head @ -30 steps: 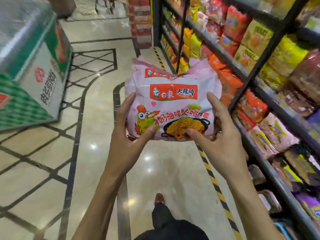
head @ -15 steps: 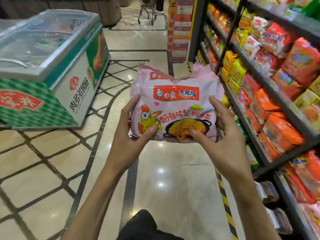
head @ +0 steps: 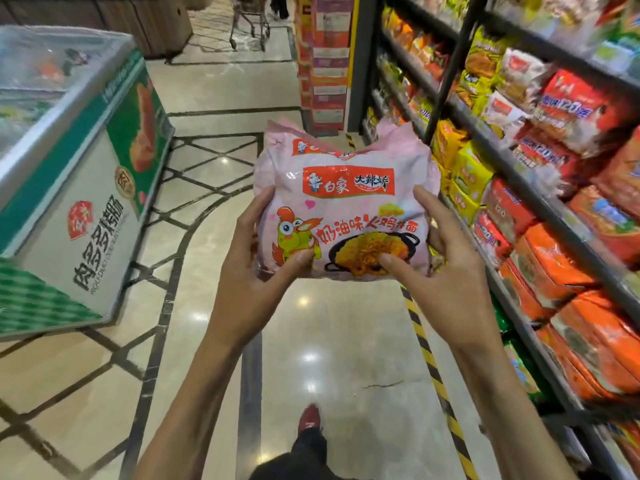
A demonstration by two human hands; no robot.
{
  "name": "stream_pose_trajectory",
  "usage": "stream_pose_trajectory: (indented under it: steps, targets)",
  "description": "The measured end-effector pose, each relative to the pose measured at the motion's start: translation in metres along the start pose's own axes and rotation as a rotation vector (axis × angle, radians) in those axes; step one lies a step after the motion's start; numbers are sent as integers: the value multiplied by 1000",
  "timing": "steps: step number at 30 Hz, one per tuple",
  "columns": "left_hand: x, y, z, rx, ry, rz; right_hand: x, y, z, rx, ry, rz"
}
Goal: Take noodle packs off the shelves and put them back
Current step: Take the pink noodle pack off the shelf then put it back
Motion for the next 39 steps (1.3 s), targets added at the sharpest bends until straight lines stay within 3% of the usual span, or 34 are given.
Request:
stream_pose_trajectory:
  steps: [24, 33, 39]
  targets:
    - [167, 136, 499, 102, 217, -88, 54, -117, 465, -46, -259, -192]
    - [215, 175, 615, 78, 331, -125, 64, -143, 561, 35, -388, -257]
    - [261, 197, 687, 89, 525, -191, 61, -155, 603, 89, -540, -348]
Point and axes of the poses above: each hand's wrist, its own z-axis towards the middle knuckle, its own x-axis out of the palm, y = z × x, the point moved 1 cm from there along z, towards the middle knuckle, and after that the axes turned 7 degrees about -y, right-handed, at the moved point
